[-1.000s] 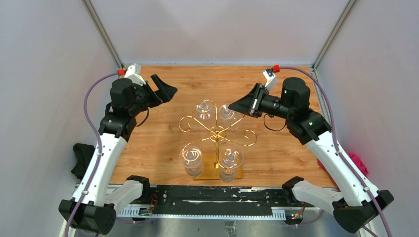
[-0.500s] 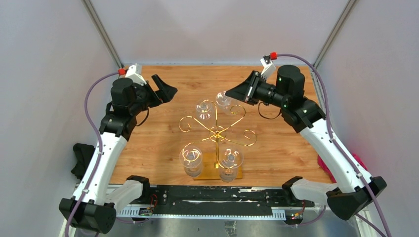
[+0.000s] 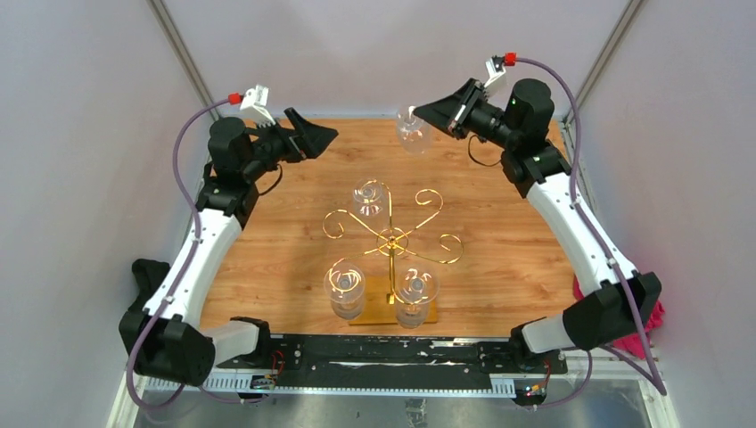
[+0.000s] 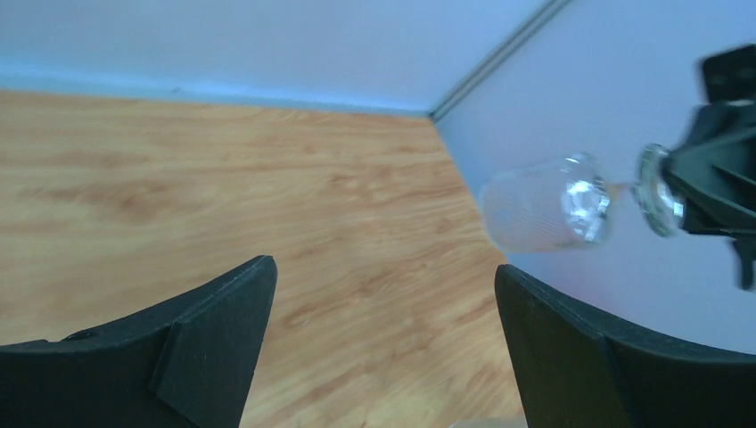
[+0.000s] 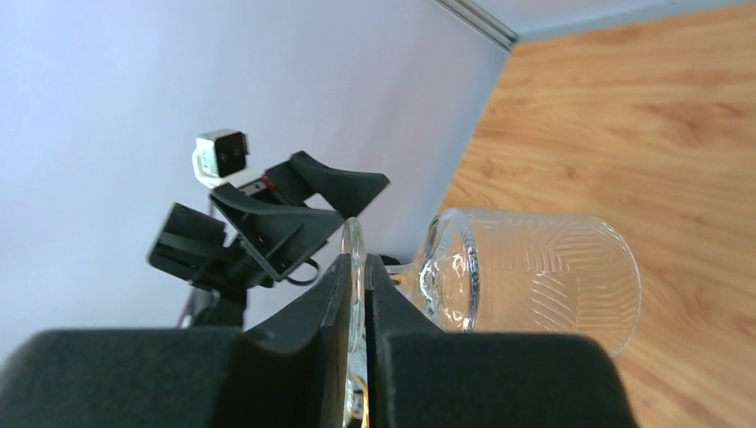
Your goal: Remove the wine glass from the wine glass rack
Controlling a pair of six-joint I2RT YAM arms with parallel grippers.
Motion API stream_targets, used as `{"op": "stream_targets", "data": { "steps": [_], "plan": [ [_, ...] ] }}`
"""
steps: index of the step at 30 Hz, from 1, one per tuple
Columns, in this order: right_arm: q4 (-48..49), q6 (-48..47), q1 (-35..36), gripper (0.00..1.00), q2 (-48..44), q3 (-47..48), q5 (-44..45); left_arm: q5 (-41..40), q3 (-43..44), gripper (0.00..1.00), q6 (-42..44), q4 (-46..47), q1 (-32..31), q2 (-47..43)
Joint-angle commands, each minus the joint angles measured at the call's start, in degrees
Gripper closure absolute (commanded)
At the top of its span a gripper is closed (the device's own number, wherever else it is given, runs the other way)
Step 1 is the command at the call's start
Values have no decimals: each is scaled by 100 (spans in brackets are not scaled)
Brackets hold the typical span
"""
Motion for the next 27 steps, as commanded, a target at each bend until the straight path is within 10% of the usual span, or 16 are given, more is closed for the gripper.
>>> {"op": "stream_targets", "data": {
  "steps": [1, 8, 14, 27],
  "plan": [
    [2519, 1293, -212, 100, 283, 117, -1110, 1362, 163, 2, -644, 2202, -37, 460],
    [4309, 2518, -223, 100, 828, 281, -1447, 2458, 48, 16, -2297, 5174, 20, 1296],
    [6164, 3789, -245, 100, 1232, 302, -1325, 2808, 42, 16, -5513, 9527, 377, 2542],
    [7373, 4716, 30, 100, 2064, 830, -1111, 2723, 225, 12, -5775, 9548, 261, 2876]
  ]
}}
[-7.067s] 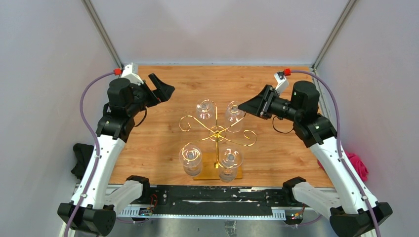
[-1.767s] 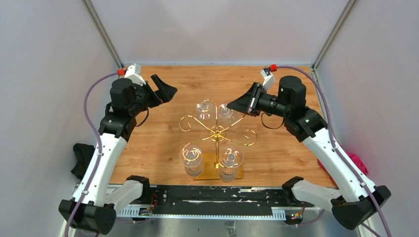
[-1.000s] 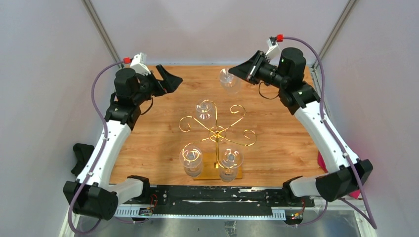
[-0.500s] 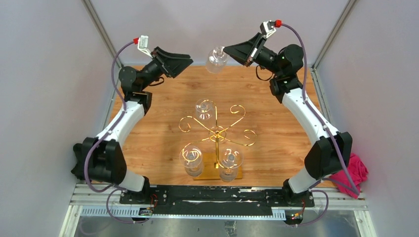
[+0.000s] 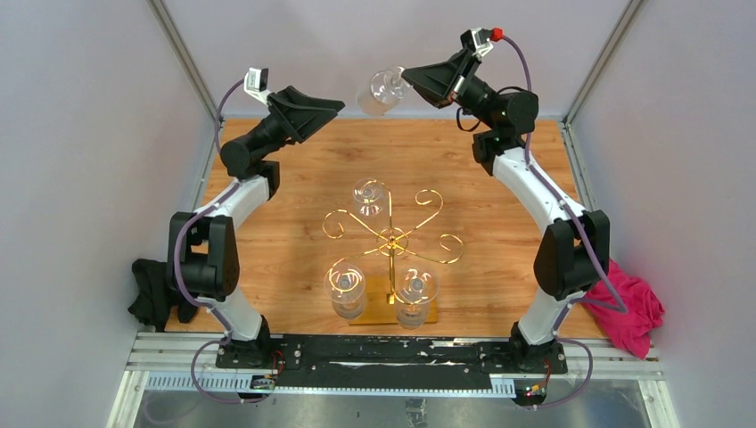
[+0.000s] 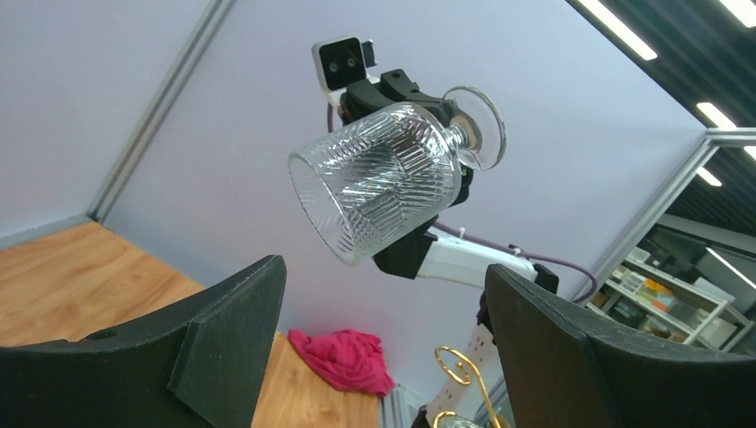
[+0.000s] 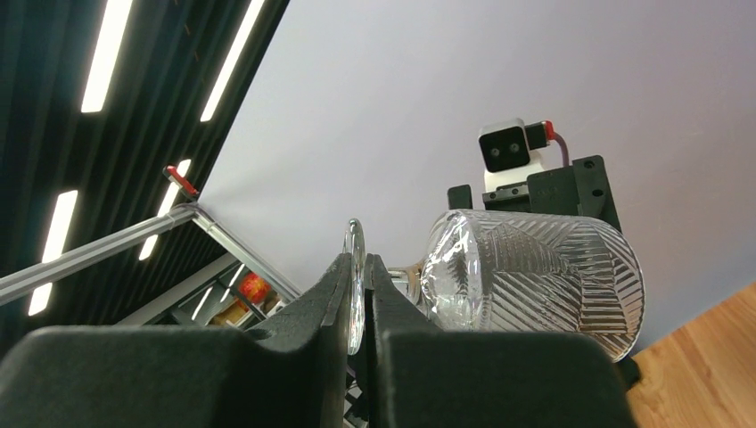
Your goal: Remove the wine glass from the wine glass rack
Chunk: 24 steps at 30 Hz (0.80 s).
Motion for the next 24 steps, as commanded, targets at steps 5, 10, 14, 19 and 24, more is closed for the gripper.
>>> {"op": "stream_targets", "data": {
  "steps": [5, 10, 14, 19, 24],
  "plan": [
    [994, 476, 267, 100, 297, 717, 253, 43, 183, 12, -294, 430, -335, -199],
    [844, 349, 469, 100, 365, 806, 192, -25, 197, 11, -351, 430, -426, -285],
    [1020, 445, 507, 100, 462, 714, 259, -77, 269, 11, -417, 436, -525, -593],
    [1088, 473, 565, 100, 542, 685, 262, -169, 260, 12, -486, 435, -562, -1130],
    [1477, 814, 805, 100, 868, 766, 331, -255, 107, 19, -516, 428, -652, -1424]
  ]
}}
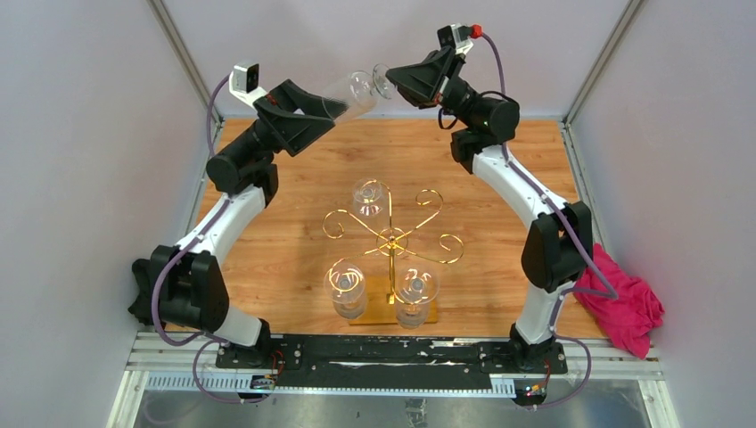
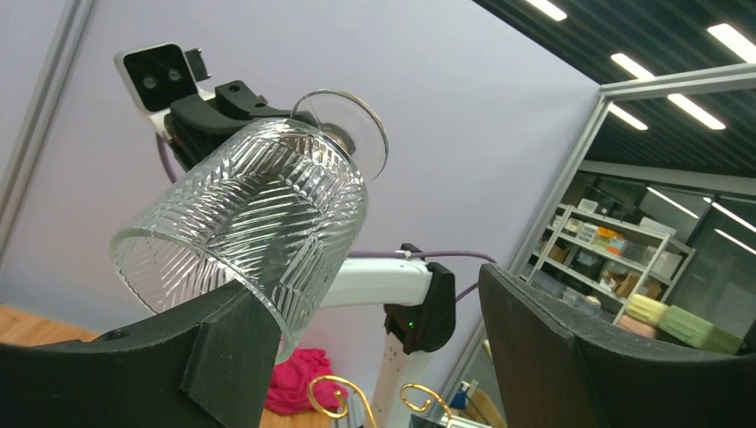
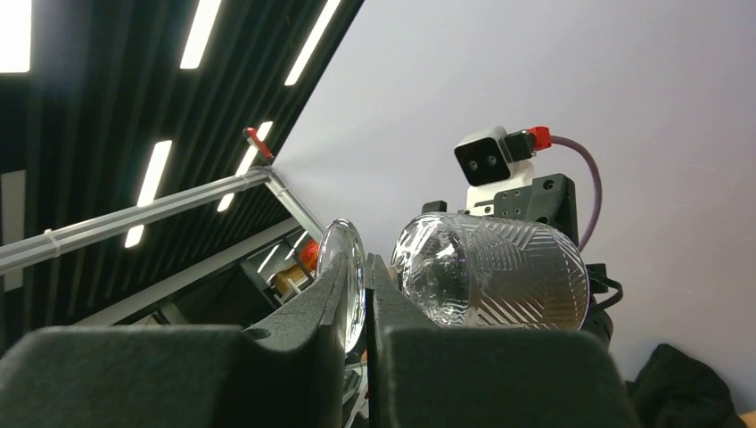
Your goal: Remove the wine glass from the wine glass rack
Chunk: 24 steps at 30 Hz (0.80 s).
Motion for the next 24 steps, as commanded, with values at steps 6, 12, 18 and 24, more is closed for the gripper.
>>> {"op": "stream_targets", "data": {
  "steps": [6, 12, 18, 24],
  "plan": [
    [616, 348, 636, 100, 574, 350, -28, -159, -101, 28, -37, 380, -205, -452],
    [573, 270, 881, 100, 519, 157, -145, -95, 42, 60, -114, 381, -205, -469],
    [549, 292, 900, 100, 441, 89, -165, -95, -83, 90, -88, 212, -205, -683],
    [483, 287, 901, 91, 410, 86, -225, -127, -178, 100, 755, -1135, -205, -1085]
  ]
}}
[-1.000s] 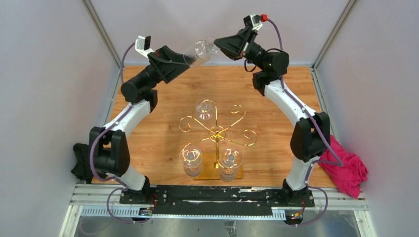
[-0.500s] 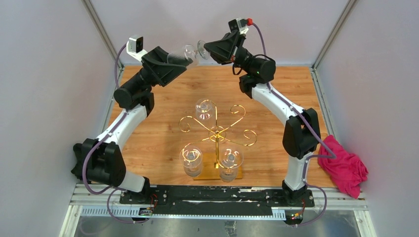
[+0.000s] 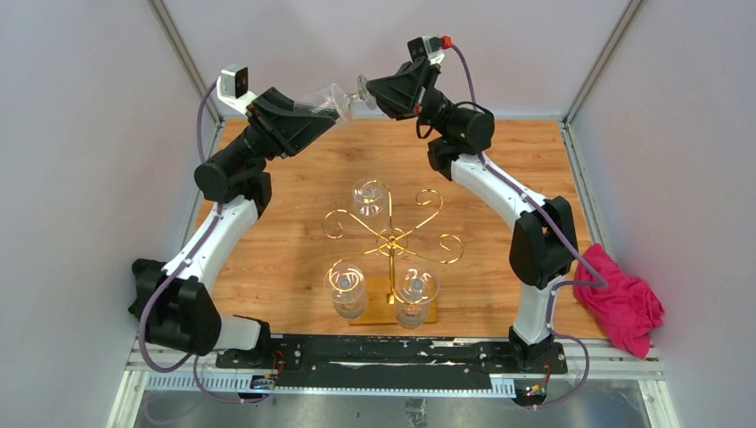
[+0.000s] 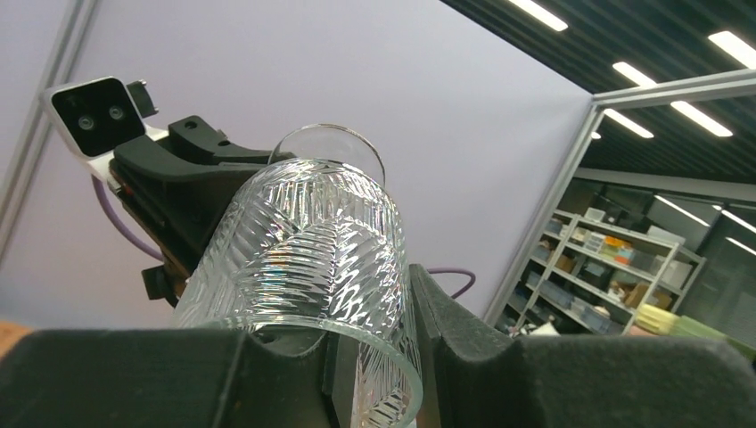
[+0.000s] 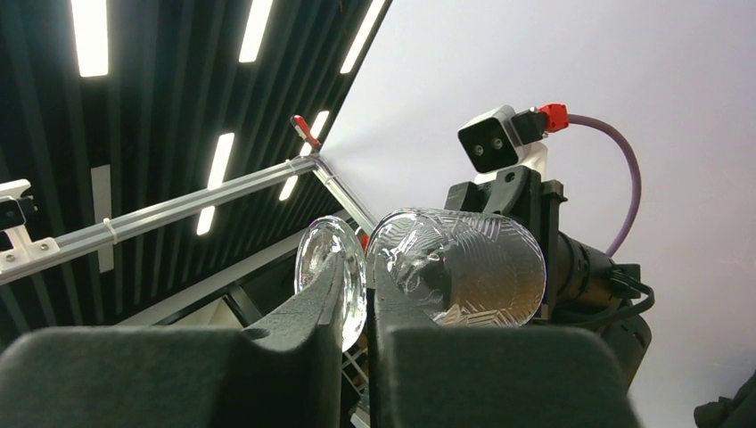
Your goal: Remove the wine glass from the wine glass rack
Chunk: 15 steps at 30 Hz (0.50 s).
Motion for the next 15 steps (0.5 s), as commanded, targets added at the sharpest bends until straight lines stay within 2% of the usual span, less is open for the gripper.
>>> {"op": "stream_targets", "data": {
  "steps": [1, 2, 3, 6, 9, 12, 15],
  "plan": [
    [-238, -282, 169, 82, -12, -97, -541, 64, 35, 100, 765, -940, -119, -480],
    [-237, -280, 156, 73, -35, -106, -543, 31, 35, 100, 994, -1251, -119, -589],
    [-234, -299, 151, 61, -70, -123, -544, -53, 36, 100, 1396, -1783, -119, -770],
    [-294, -389, 86, 42, -188, -141, -586, -318, 172, 100, 2400, -3199, -111, -1213],
    [-469, -558, -80, 21, -419, -247, -651, -694, 682, 100, 3865, -5318, -111, -1650],
    [-554, -572, -423, 12, -674, -536, -647, -1304, 1539, 100, 4946, -7128, -89, -1746],
    [-557, -571, -935, 11, -994, -890, -666, -2385, 2589, 100, 6063, -9296, -84, -1488]
  ]
}}
